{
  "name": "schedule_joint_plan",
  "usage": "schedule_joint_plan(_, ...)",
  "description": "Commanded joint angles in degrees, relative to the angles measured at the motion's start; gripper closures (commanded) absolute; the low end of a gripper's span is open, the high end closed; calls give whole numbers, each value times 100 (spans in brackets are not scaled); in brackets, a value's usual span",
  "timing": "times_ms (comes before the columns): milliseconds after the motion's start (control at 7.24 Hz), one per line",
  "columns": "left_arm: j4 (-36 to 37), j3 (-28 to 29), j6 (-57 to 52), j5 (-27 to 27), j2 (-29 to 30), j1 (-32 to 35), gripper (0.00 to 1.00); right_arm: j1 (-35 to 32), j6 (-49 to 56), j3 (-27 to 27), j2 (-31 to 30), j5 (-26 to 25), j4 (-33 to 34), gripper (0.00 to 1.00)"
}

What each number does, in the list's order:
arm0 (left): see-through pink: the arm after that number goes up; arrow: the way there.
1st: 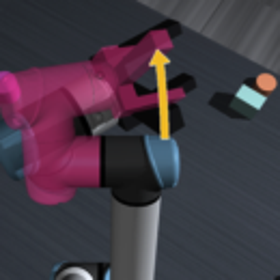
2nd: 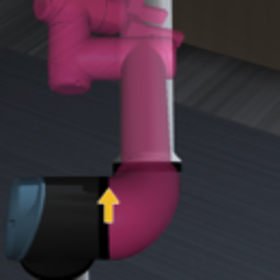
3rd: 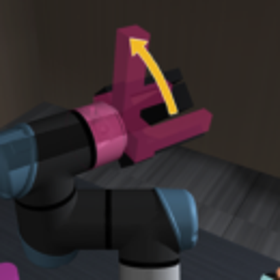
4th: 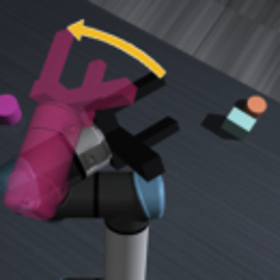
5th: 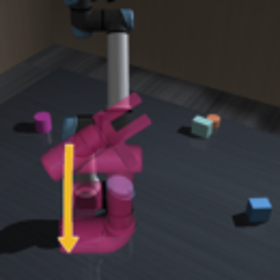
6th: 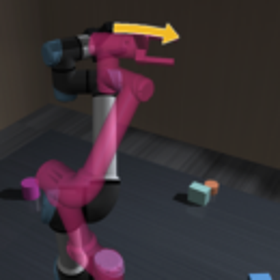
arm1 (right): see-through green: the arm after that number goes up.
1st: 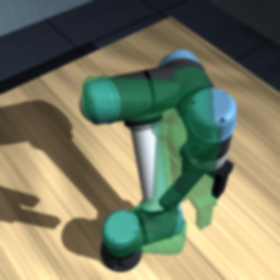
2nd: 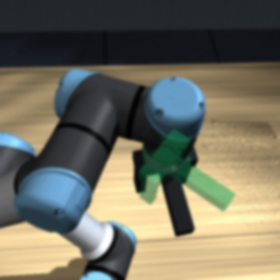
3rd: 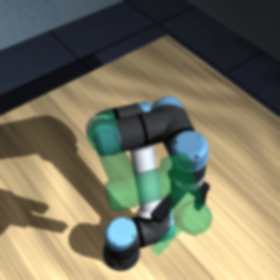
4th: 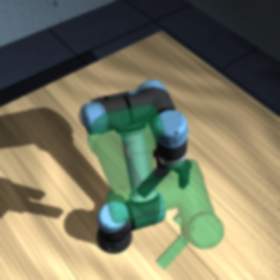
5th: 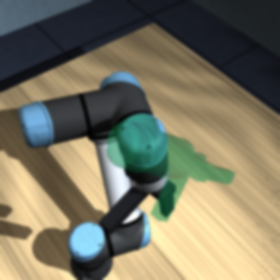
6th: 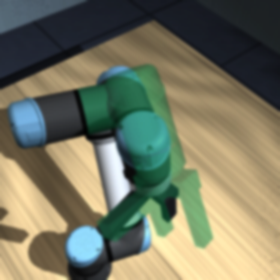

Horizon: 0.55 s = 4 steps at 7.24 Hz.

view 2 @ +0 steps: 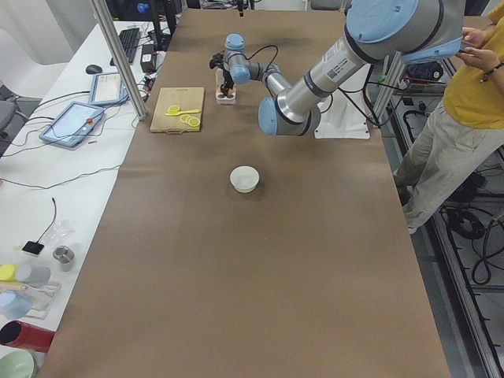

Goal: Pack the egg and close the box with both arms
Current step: 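Lower the egg into the empty cup and open the left gripper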

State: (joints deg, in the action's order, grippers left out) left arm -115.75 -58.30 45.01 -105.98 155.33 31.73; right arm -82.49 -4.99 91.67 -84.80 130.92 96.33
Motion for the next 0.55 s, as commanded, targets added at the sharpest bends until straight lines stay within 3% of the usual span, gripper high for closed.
schedule_joint_plan(0, 0, 168, -150, 111, 93, -62, 81, -4, 77, -18, -1, -5, 0, 0)
schedule_joint_plan(414, -35, 292, -168, 147, 208, -62, 81, -4, 138, -26, -27, -5, 0, 0)
